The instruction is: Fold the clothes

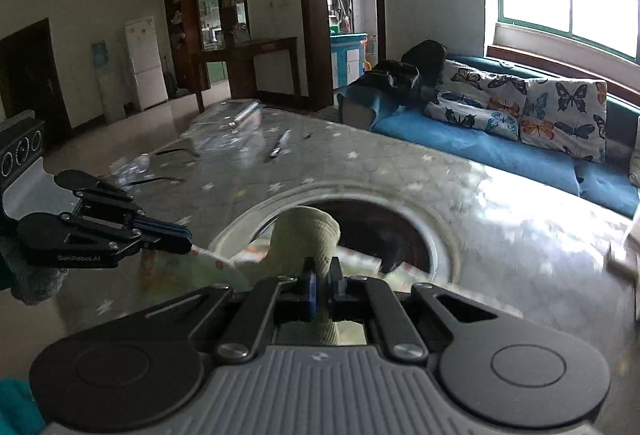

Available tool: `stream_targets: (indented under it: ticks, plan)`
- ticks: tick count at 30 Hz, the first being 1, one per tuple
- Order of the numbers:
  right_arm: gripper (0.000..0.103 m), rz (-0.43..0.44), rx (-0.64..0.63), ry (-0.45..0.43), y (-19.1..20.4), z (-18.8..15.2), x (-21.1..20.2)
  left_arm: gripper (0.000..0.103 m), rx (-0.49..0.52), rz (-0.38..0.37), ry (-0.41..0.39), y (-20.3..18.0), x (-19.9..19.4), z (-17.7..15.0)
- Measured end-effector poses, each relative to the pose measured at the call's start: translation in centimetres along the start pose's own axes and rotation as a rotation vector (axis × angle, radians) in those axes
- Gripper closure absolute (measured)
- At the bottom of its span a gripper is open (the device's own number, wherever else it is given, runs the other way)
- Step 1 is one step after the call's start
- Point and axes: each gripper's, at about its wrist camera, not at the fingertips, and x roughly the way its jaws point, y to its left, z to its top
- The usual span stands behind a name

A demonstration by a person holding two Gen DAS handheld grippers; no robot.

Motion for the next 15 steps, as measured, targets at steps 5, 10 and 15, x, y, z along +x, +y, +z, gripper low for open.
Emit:
stream_targets:
  ticks: [5, 10, 15]
  plan:
    - [0.099, -0.016, -0.007, 0.027, -3.1, 2.6, 5.8, 0.101, -0.062, 0.071, 0.041, 3.5, 4.3, 1.9]
    - [0.099, -0.031, 0.018, 0.073, -5.4, 2.7, 12.3, 0.101, -0.110, 0.142, 0.063, 5.5, 6.8, 1.8]
    - [0.093, -0.051, 0.085, 0.109, -7.4, 1.3, 15.5, 0.101, -0.131, 0.174, 0.061, 6.3, 7.3, 1.8]
